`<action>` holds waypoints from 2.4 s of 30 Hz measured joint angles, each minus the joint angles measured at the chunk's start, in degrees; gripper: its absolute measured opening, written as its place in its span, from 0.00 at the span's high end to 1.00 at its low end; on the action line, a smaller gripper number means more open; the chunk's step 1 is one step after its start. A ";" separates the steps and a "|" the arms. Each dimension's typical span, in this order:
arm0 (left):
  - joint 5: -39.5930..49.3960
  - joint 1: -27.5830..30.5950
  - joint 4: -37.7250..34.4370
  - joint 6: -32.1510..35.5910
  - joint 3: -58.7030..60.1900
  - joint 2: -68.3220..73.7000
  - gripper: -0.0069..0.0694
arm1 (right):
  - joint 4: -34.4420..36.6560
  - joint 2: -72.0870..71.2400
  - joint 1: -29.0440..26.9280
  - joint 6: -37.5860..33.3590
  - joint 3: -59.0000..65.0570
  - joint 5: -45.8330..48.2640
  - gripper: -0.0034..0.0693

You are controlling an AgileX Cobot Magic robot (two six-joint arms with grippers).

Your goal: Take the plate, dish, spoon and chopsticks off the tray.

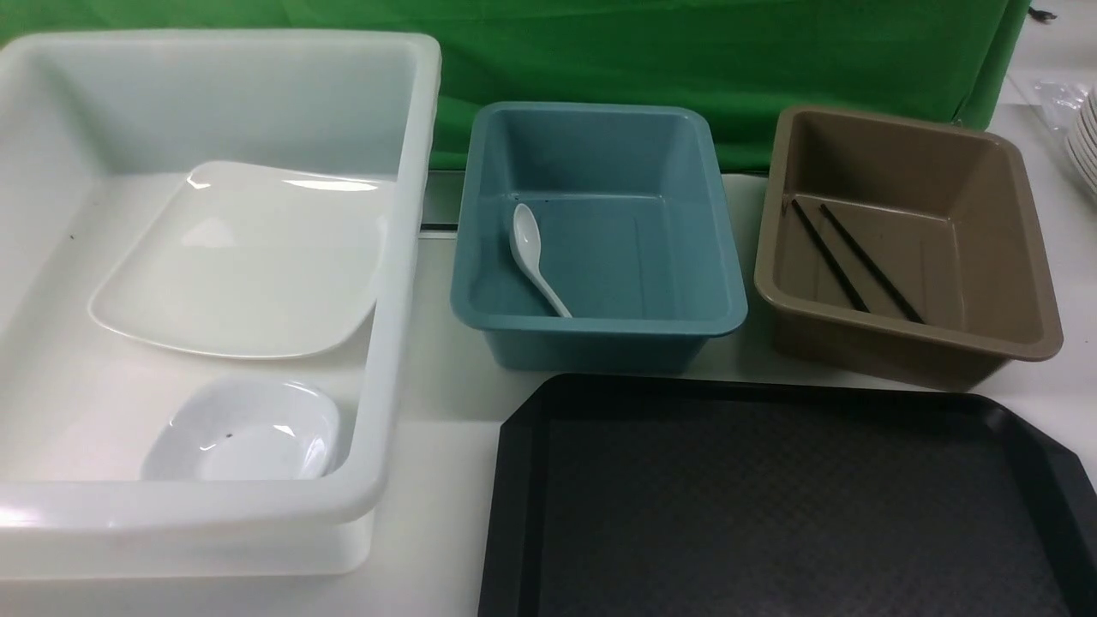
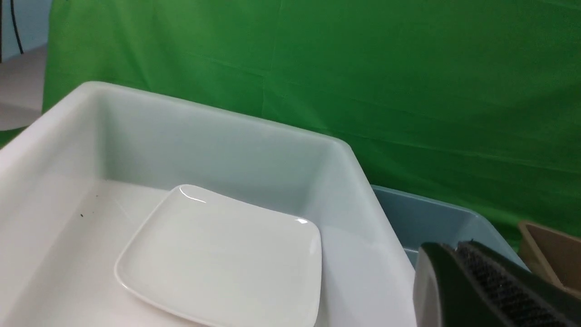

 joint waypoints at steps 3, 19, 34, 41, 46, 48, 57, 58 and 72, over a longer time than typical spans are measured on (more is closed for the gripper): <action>0.00 0.00 1.61 0.00 0.00 0.00 0.89 | 0.00 0.00 0.00 0.00 0.00 0.00 0.87; -10.19 -12.47 27.80 -13.79 12.20 -3.44 0.89 | 0.00 0.00 0.00 0.00 0.00 -0.02 0.83; -13.96 -14.58 41.39 -29.06 28.60 -14.61 0.89 | 0.00 -0.11 0.00 -0.05 0.05 -0.02 0.77; -13.96 -14.58 41.51 -29.06 28.60 -14.61 0.89 | 0.00 -0.11 0.00 -0.05 0.05 -0.02 0.76; -13.96 -14.58 41.55 -29.06 28.60 -14.61 0.89 | 0.00 -0.11 0.00 -0.05 0.05 -0.02 0.76; -13.96 -14.58 41.55 -29.06 28.60 -14.61 0.89 | 0.00 -0.11 0.00 -0.05 0.05 -0.02 0.76; -13.96 -14.58 41.59 -29.07 28.60 -14.61 0.89 | 0.00 -0.11 0.00 -0.05 0.05 -0.02 0.76; -13.96 -14.58 41.59 -29.07 28.60 -14.61 0.89 | 0.00 -0.11 0.00 -0.05 0.05 -0.02 0.76; -13.96 -14.58 41.59 -28.20 28.60 -14.61 0.89 | -1.18 -0.11 -0.04 -7.74 0.51 18.49 0.76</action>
